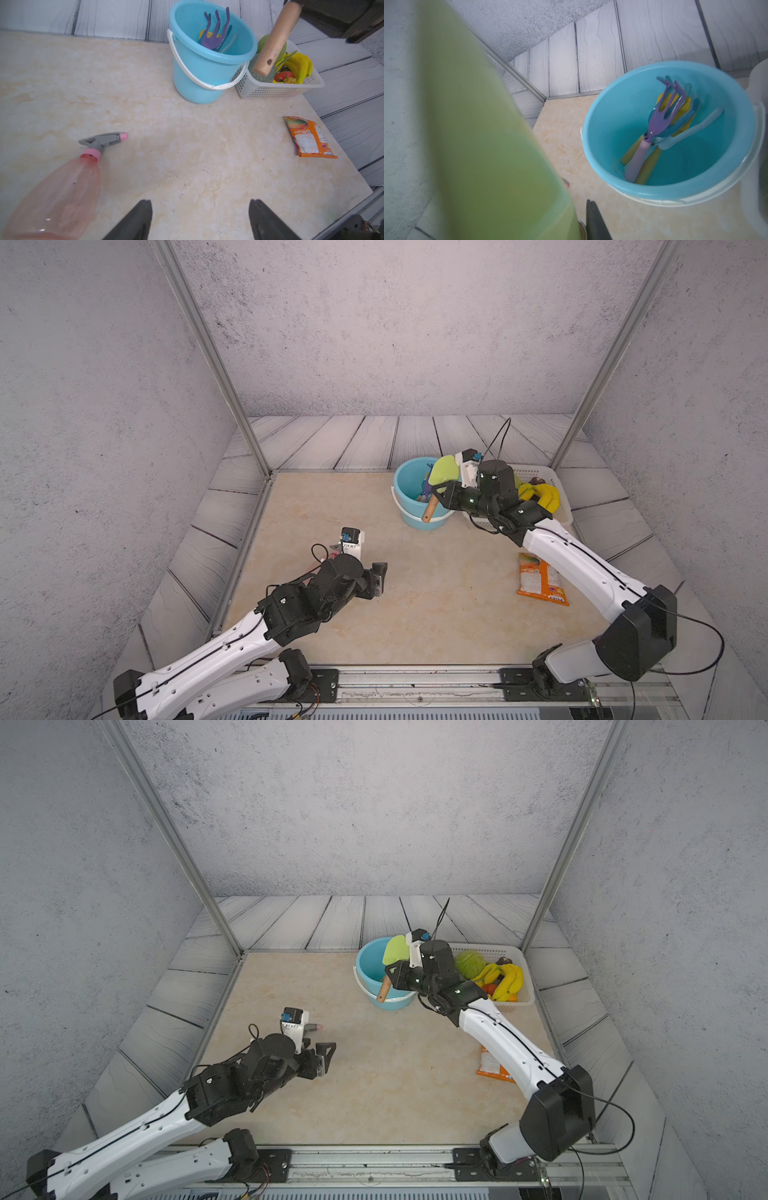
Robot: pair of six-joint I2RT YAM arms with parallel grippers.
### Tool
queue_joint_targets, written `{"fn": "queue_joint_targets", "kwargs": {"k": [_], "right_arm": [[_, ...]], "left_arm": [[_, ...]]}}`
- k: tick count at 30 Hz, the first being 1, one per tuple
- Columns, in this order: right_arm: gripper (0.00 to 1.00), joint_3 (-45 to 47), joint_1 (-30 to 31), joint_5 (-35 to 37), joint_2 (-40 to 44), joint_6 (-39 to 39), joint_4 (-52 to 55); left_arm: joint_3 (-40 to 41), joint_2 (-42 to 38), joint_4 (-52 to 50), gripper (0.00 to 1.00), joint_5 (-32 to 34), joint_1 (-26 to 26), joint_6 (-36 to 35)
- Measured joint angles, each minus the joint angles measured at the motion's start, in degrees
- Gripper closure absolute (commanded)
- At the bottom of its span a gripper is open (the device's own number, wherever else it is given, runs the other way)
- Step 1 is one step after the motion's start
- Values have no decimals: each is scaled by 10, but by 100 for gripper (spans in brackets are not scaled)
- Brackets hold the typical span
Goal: Organize the gardening tools
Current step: Pick up the gardening tool from the center of the board, then place the gardening tool in the container.
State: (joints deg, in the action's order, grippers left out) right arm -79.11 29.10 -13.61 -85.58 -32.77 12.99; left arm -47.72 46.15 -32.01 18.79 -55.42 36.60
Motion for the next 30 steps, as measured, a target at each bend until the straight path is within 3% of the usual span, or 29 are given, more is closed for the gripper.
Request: {"fn": "queue_joint_targets", "kwargs": {"k": [7, 15, 26, 28, 30], "right_arm": [[100, -122, -28, 51, -111, 36, 18], [98, -248, -38, 80, -250, 74, 34], [89, -240, -34, 69, -304, 79, 30], [85, -233, -31, 67, -304, 79, 29], [74, -229, -29, 67, -304, 80, 30]], "left_arm": [[0, -3, -37, 19, -11, 41, 24], [3, -6, -59, 19, -19, 55, 41], [4, 14, -68, 19, -33, 75, 47], [4, 18, -68, 19, -36, 78, 48], [4, 21, -66, 19, -39, 78, 49]]}}
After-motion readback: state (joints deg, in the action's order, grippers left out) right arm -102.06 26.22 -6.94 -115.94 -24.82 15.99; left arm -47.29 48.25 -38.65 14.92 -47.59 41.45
